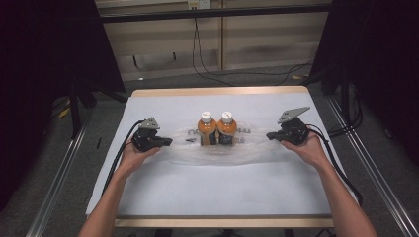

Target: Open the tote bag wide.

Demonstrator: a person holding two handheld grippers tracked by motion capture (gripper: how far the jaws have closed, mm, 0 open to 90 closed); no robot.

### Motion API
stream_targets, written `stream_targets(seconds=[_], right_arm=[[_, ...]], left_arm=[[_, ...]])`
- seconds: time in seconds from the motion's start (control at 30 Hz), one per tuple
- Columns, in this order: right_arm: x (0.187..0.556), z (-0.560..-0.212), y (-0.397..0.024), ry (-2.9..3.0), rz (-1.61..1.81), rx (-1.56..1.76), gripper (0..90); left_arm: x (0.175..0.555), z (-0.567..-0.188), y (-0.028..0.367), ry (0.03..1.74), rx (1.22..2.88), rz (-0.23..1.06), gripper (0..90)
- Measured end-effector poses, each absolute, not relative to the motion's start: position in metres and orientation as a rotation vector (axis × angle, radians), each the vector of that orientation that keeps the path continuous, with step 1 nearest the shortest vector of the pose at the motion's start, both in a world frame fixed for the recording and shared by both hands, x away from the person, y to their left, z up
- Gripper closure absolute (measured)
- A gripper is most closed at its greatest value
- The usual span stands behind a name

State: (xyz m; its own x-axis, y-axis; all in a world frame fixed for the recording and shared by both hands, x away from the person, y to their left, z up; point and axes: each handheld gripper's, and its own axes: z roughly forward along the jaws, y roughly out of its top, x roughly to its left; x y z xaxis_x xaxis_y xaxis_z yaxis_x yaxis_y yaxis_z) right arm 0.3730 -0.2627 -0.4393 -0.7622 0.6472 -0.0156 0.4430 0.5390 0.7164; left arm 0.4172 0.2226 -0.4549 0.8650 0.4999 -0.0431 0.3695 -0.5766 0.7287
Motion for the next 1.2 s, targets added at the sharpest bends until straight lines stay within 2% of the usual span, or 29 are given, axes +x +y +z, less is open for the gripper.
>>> stream_targets(seconds=[0.37, 0.87, 1.03, 1.2], right_arm=[[0.363, -0.422, -0.257, 2.432, 1.235, 0.906, 90.0], [0.380, -0.420, -0.200, 2.540, 1.209, 0.820, 90.0], [0.396, -0.427, -0.185, 2.580, 1.149, 0.830, 90.0], [0.403, -0.427, -0.174, 2.609, 1.111, 0.806, 90.0]], left_arm=[[0.394, -0.430, 0.210, 0.565, 2.144, 0.206, 90.0], [0.384, -0.434, 0.125, 0.412, 2.177, 0.126, 90.0], [0.382, -0.431, 0.095, 0.348, 2.194, 0.135, 90.0], [0.384, -0.437, 0.080, 0.363, 2.230, 0.168, 90.0]])
